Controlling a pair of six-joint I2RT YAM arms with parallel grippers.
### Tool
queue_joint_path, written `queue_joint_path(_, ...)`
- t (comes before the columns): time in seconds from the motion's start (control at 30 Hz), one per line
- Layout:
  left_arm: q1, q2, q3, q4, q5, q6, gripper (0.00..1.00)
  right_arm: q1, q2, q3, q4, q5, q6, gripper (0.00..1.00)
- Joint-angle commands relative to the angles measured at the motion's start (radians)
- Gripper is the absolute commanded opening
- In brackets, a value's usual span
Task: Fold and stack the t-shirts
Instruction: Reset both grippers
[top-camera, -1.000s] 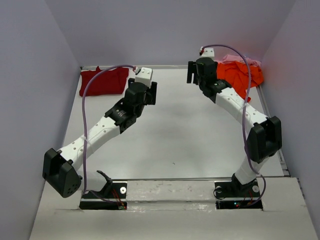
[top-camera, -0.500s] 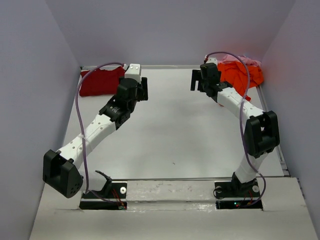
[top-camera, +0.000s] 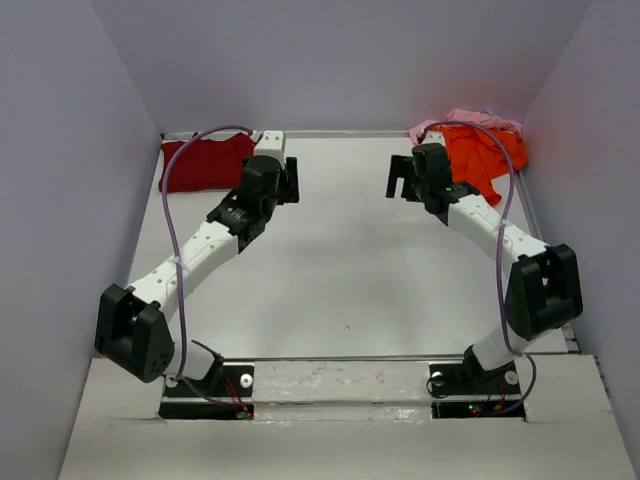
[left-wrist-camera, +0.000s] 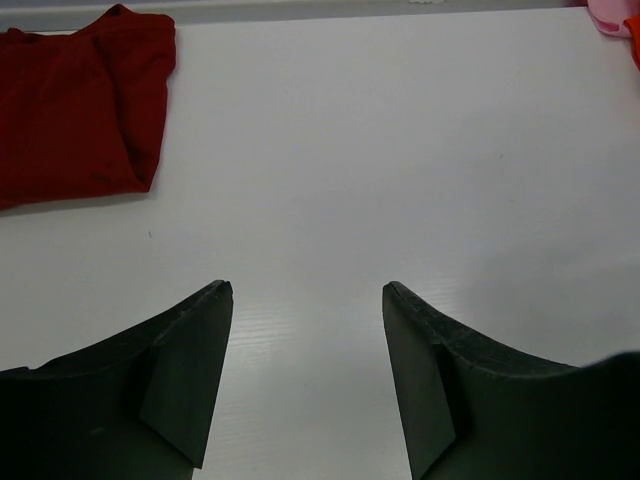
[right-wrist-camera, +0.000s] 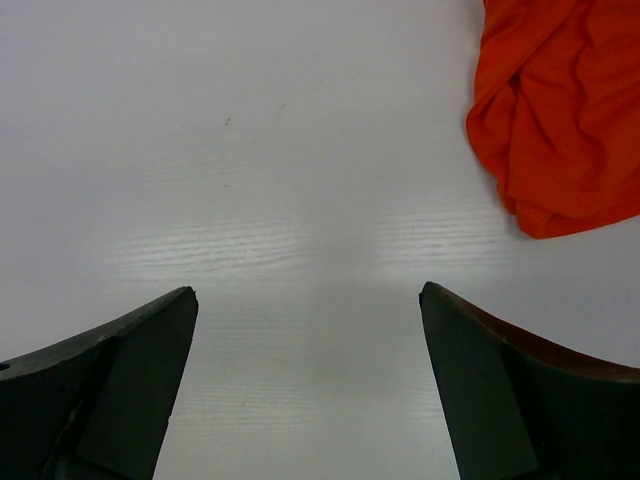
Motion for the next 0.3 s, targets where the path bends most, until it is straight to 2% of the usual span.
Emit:
queue_joint_path(0.0, 0.007, 0.002, 0.025, 0.027, 0.021, -0.024, 0.71, 0.002, -0.081, -0.069, 0.087, -0.073, 0.019, 0.98)
queue_joint_path(0.27, 0.005, 0.014, 0.027, 0.022, 0.035, -0.026, 0.72, 0.002, -0.112, -0.097, 0.12, -0.091, 0.019, 0.98)
